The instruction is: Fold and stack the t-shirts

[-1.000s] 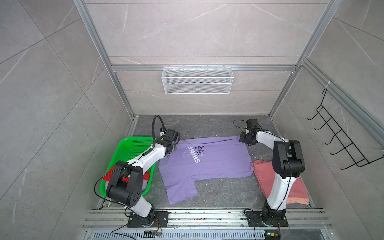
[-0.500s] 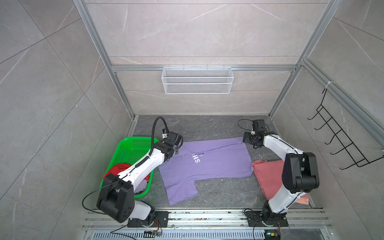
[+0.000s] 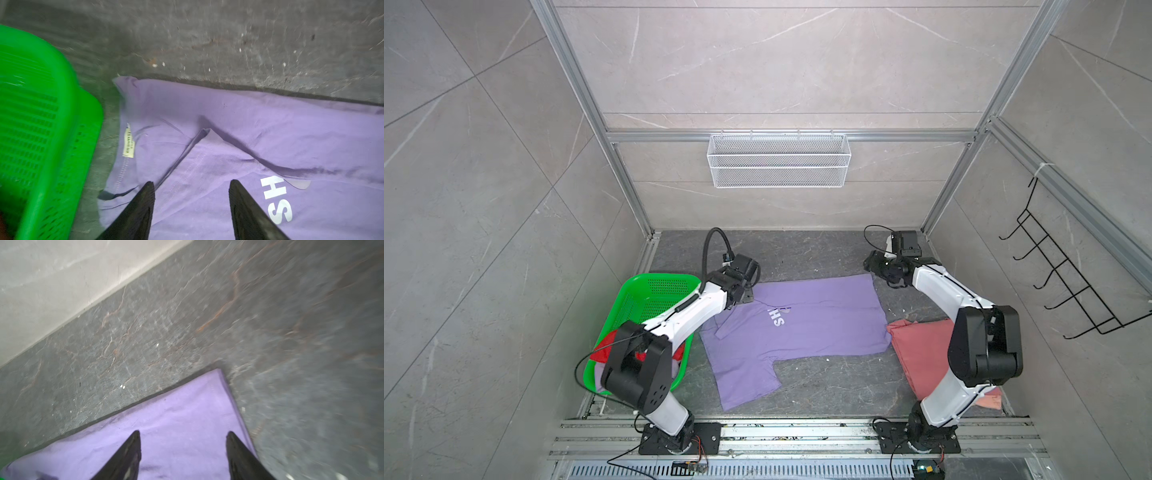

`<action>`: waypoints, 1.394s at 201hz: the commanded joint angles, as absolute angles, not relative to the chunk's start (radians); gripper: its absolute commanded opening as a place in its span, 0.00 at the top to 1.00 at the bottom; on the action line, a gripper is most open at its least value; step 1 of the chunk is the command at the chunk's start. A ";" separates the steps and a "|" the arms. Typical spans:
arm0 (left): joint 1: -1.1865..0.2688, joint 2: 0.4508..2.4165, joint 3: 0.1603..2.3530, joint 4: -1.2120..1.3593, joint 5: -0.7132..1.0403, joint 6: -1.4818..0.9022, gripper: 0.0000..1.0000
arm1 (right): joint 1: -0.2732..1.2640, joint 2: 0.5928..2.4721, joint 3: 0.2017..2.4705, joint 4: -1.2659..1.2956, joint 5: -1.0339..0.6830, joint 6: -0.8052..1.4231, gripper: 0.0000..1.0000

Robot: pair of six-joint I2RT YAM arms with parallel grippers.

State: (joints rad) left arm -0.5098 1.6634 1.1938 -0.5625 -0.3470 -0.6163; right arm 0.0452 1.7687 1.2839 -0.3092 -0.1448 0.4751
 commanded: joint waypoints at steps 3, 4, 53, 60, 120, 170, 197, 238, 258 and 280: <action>-0.506 1.774 1.268 -0.518 -0.270 -0.679 0.39 | 0.047 1.858 1.339 -0.273 -0.258 0.525 0.36; -0.506 1.781 1.272 -0.520 -0.270 -0.682 0.39 | 0.046 1.863 1.341 -0.275 -0.259 0.525 0.36; -0.506 1.915 1.355 -0.526 -0.298 -0.813 0.39 | 0.046 1.895 1.291 -0.282 -0.302 0.507 0.37; -0.506 1.916 1.349 -0.519 -0.301 -0.829 0.39 | 0.046 1.894 1.281 -0.282 -0.305 0.503 0.37; -0.506 1.956 1.357 -0.521 -0.348 -0.931 0.42 | 0.046 1.910 1.265 -0.271 -0.337 0.496 0.37; -0.505 1.952 1.357 -0.562 -0.379 -0.965 0.77 | 0.044 1.925 1.240 -0.247 -0.371 0.502 0.40; -0.510 1.906 1.345 -0.588 -0.371 -0.969 0.94 | 0.046 1.923 1.215 -0.235 -0.370 0.499 0.41; -0.528 1.812 1.307 -0.688 -0.188 -1.033 1.00 | 0.046 1.916 1.199 -0.220 -0.368 0.496 0.42; -0.542 1.745 1.241 -0.693 -0.120 -1.109 1.00 | 0.046 1.917 1.191 -0.216 -0.364 0.493 0.42; -0.566 1.683 1.182 -0.657 -0.036 -1.171 0.85 | 0.046 1.925 1.179 -0.209 -0.369 0.500 0.43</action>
State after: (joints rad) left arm -0.5400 1.7641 1.2304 -0.6308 -0.1673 -1.0645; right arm 0.0452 1.9079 1.2022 -0.2253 -0.3565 0.5053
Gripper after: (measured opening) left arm 0.055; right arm 0.576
